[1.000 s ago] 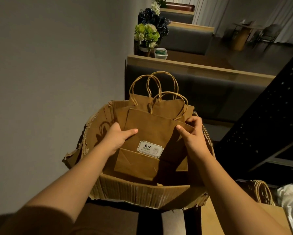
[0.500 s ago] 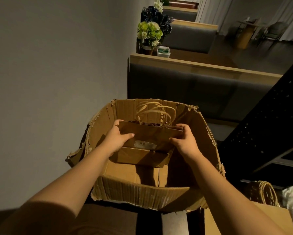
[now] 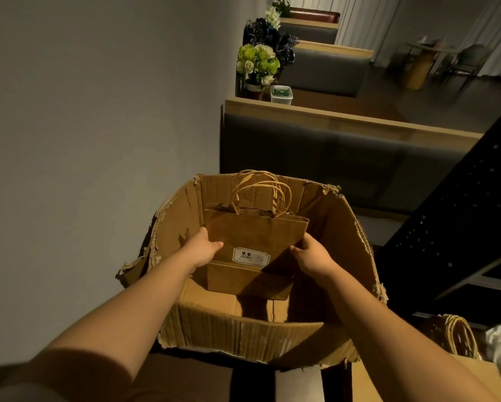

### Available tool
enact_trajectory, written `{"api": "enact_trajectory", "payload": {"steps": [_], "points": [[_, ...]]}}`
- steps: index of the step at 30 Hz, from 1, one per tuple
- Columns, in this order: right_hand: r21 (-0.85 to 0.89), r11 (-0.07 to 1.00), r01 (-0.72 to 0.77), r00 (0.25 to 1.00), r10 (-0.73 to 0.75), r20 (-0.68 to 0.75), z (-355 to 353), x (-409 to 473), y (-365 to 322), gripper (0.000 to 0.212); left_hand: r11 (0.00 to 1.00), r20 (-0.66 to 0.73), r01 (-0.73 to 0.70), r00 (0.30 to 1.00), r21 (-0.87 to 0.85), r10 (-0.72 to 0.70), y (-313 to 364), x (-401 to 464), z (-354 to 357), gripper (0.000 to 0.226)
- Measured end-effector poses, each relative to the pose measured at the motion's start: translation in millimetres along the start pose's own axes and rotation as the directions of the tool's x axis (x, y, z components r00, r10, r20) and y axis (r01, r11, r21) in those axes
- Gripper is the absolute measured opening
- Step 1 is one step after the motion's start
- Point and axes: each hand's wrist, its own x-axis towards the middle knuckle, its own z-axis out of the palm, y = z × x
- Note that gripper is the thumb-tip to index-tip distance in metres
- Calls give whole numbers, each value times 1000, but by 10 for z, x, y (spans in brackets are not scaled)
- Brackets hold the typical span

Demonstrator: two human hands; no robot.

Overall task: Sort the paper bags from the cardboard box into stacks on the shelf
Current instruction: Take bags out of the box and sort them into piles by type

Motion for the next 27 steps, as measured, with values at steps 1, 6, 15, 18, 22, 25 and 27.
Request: {"api": "enact_trajectory", "payload": {"steps": [1, 6, 15, 18, 22, 25, 27], "points": [[-2, 1000, -3, 1000, 3, -2, -4, 2, -4, 39, 999, -21, -12, 1000, 34, 13, 6, 1, 1, 53], [-44, 999, -3, 1000, 3, 3, -9, 8, 34, 36, 983, -54, -98, 993, 158, 108, -34, -10, -21, 21], [76, 988, 135, 989, -130, -69, -168, -41, -79, 27, 972, -42, -216, 974, 88, 221, 154, -102, -162, 17], [209, 930, 304, 945, -266, -193, -276, -126, -215, 26, 934, -144, -326, 941, -145, 306, 346, -201, -205, 29], [373, 814, 446, 887, -344, -310, -467, -236, -423, 22, 849, -261, -459, 881, -261, 396, 713, -370, -230, 19], [374, 794, 478, 874, -387, -296, -657, -324, -497, 23, 841, -299, -492, 857, -227, 420, 968, -473, -221, 24], [331, 807, 489, 866, -404, -293, -784, -414, -505, 24, 843, -298, -500, 850, -196, 434, 1111, -549, -160, 24]]}}
